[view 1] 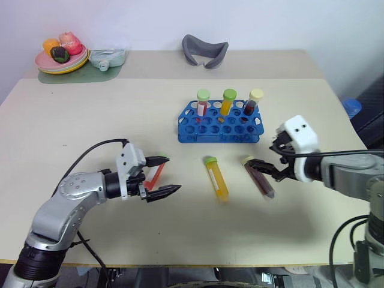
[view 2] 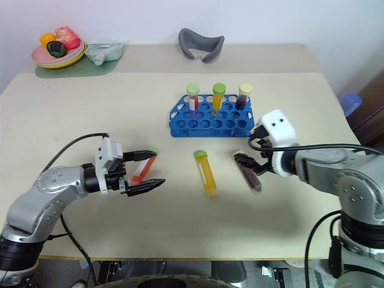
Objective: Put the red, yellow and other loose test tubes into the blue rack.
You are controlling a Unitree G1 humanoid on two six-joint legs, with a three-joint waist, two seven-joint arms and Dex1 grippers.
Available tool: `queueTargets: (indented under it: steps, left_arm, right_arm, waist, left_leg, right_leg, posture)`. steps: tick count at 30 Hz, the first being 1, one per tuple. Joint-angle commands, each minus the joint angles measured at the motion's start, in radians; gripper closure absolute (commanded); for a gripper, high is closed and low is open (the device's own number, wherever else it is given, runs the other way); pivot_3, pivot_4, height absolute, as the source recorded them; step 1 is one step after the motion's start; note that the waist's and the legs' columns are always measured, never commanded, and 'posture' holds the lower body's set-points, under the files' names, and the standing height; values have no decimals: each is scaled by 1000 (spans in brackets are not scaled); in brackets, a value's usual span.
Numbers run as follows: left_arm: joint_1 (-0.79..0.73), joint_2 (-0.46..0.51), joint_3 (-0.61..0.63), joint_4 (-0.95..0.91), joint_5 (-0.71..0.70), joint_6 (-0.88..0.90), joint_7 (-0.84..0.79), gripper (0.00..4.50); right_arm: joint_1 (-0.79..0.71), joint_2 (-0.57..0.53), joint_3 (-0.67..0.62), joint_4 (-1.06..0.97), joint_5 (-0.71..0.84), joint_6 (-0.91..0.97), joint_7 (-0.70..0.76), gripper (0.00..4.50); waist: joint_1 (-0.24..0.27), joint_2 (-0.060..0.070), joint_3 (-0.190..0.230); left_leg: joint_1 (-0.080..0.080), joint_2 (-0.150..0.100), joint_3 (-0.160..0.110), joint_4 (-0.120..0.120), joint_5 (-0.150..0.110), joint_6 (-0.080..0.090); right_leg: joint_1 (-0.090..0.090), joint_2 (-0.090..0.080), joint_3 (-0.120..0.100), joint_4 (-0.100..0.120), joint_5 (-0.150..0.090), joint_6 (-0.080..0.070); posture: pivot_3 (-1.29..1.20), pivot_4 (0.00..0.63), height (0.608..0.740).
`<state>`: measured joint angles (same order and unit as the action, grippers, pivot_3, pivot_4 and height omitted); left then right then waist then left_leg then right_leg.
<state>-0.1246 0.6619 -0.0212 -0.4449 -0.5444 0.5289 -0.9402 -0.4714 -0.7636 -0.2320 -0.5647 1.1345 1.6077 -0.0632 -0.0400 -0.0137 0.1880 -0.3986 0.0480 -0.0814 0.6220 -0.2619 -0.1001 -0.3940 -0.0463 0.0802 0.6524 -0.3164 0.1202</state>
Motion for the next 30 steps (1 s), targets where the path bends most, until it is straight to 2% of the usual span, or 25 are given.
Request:
queueTargets:
  steps: [1,2,4,9,18,29,30]
  left_arm:
    - [-22,-16,-48,-1,21,-51,-29,15]
    - [-25,-22,-69,-3,30,-64,-39,15]
    - [-25,-33,-96,-5,40,-85,-52,15]
    - [-19,-34,-128,-10,69,-130,-70,15]
    - [47,-37,-128,-47,87,-160,-49,15]
    - [66,-34,-132,-37,103,-183,-45,15]
    - [65,-34,-132,-37,103,-183,-45,0]
  right_arm:
    - [-36,-162,130,103,494,-134,-435,0]
    - [-44,-242,221,130,677,-237,-576,0]
    - [-75,-319,361,155,838,-374,-735,0]
    - [-120,-306,523,166,838,-481,-865,0]
    - [-221,-224,655,296,838,-452,-994,0]
    - [-281,-191,671,412,838,-355,-952,0]
    - [-287,-190,674,419,838,-347,-946,568]
  waist:
    - [-1,1,0]
    - [1,4,2]
    - [-1,2,2]
    - [-6,3,2]
    - [-3,3,2]
    - [-4,3,2]
    - [-3,3,2]
  left_leg:
    - [-2,0,0,1,0,0]
    - [-5,0,0,5,-1,1]
    - [-9,0,0,10,-2,4]
    - [-8,0,0,10,-2,5]
    - [-9,0,0,11,-2,5]
    - [-8,0,0,11,-2,5]
    - [-9,0,0,11,-2,5]
  right_leg:
    - [-1,0,0,1,0,0]
    - [-3,0,0,2,0,0]
    - [-5,-1,-1,3,0,0]
    - [-5,1,0,6,0,0]
    - [-8,1,0,9,0,0]
    - [-8,1,0,10,0,0]
    - [-8,1,0,10,0,0]
  posture:
    - [0,150,740]
    - [0,150,740]
    - [0,150,740]
    - [0,150,740]
    - [0,150,740]
    - [0,150,740]
    - [0,150,740]
